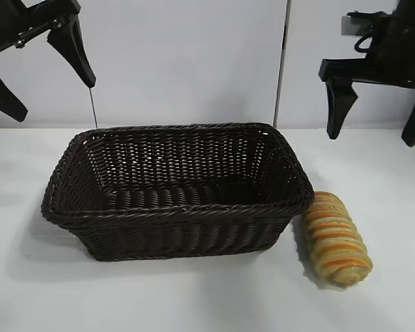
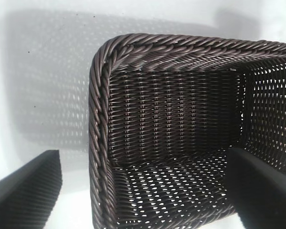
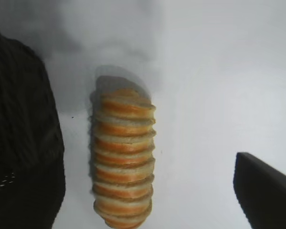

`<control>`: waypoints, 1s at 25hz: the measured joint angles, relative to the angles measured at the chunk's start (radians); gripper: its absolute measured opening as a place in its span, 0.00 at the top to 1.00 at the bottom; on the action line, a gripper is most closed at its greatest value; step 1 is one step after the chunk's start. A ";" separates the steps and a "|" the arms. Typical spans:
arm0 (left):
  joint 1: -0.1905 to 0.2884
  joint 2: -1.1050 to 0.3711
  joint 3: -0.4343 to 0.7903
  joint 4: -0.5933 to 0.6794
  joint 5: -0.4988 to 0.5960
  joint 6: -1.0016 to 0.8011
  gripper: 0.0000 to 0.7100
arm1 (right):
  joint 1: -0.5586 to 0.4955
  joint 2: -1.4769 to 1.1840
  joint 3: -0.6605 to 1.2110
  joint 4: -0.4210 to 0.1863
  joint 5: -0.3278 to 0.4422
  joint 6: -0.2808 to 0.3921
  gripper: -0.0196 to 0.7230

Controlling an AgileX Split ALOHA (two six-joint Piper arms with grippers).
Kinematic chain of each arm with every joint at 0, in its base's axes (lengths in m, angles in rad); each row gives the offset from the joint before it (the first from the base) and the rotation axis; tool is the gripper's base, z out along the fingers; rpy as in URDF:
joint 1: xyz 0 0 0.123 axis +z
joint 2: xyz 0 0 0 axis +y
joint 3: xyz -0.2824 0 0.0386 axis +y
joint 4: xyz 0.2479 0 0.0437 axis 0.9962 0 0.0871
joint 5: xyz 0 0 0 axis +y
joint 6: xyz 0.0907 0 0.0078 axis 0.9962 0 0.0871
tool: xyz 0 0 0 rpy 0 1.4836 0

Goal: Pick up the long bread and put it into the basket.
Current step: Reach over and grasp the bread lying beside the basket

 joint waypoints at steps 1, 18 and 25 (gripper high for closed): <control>0.000 0.000 0.000 0.000 0.000 0.000 0.06 | 0.000 0.000 0.026 0.022 -0.029 -0.015 0.06; 0.000 0.000 0.000 0.000 0.001 0.000 0.06 | 0.000 0.001 0.218 0.142 -0.273 -0.086 0.08; 0.000 0.000 0.000 0.001 0.005 0.000 0.06 | 0.000 0.023 0.218 0.182 -0.287 -0.099 0.14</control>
